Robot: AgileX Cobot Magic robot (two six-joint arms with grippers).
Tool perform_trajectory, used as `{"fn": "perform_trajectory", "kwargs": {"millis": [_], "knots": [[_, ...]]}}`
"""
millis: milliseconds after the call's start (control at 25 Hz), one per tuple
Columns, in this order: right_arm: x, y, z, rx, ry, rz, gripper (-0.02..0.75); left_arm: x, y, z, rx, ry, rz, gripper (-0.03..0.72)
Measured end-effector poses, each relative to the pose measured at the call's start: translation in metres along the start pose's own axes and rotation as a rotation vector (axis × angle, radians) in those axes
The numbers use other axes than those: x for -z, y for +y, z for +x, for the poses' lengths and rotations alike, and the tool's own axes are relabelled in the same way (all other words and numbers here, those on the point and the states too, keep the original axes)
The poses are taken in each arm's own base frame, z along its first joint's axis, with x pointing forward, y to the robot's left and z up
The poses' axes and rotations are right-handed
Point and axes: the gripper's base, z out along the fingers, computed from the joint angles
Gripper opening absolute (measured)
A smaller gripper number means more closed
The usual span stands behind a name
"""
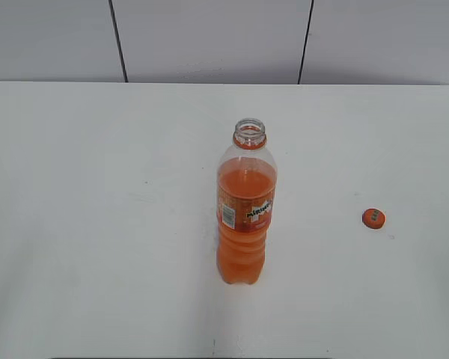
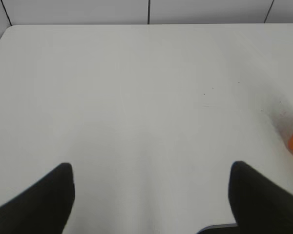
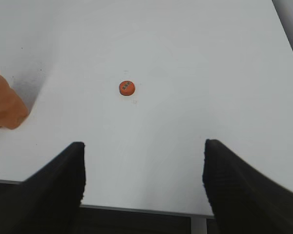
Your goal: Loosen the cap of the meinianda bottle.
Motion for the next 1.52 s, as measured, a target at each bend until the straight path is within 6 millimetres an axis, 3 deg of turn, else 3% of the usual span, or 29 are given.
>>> {"fn": "perform_trajectory", "kwargs": {"millis": [1520], "knots": [[-0.0001,-0.0005,-0.0003,-0.025,-0.002,0.076,0.561,0.0005,-0.0017,-0.0001,-0.01,-0.001,0.068,0.553]]}}
